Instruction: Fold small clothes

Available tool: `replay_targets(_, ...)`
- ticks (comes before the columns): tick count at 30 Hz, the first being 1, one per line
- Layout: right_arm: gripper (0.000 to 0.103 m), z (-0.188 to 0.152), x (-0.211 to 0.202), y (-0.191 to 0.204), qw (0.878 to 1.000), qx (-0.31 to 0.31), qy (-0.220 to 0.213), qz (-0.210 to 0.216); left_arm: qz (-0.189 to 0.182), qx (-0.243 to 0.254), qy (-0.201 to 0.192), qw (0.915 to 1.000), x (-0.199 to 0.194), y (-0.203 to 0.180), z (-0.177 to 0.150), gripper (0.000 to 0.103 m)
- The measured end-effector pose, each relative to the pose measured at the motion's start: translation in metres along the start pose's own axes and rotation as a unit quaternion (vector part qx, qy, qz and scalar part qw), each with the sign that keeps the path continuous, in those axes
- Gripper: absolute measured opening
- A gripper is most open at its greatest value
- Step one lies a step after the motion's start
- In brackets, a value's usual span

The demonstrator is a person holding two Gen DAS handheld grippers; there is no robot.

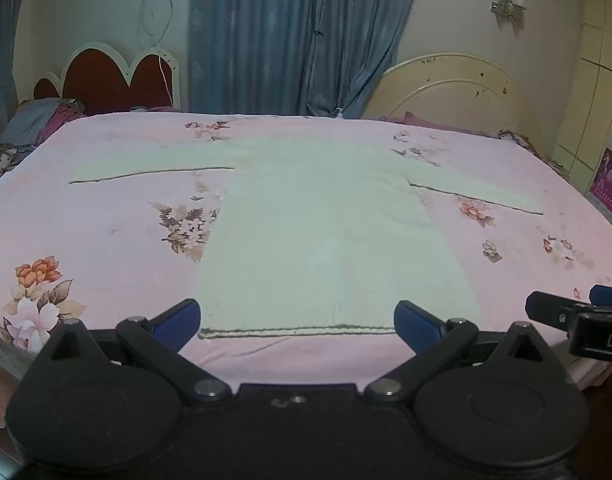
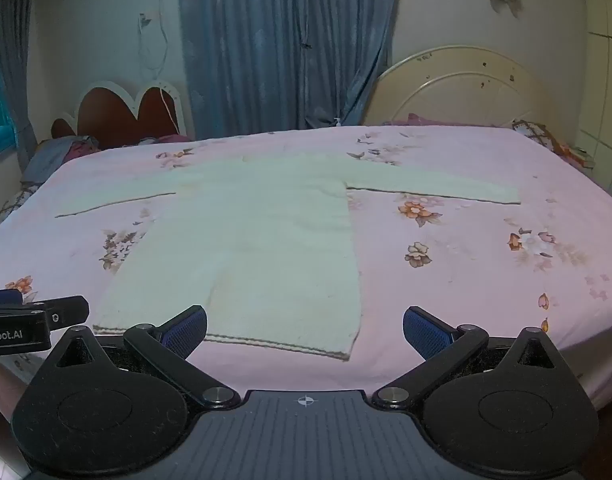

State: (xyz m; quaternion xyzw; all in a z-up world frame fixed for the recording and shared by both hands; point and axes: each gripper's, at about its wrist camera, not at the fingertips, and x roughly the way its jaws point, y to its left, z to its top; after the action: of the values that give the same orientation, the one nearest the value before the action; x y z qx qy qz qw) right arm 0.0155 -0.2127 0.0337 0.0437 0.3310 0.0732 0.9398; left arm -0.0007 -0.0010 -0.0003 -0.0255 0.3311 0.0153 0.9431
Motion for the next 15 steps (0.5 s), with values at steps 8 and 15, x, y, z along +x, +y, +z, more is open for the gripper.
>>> replay_targets(8, 0.103, 0.0008, 0.0011, 0.0001, 1.0, -0.003, 0.002, -0.002, -0.009, -0.004, 0.001, 1.0, -0.0024, 0.0084, -0.0016, 0.103)
replay_targets(15, 0.103, 0.0012, 0.0039, -0.0053, 1.0, 0.0, 0.001, 0.0, -0.004, 0.001, 0.0, 1.0, -0.0054, 0.0015, 0.002, 0.103)
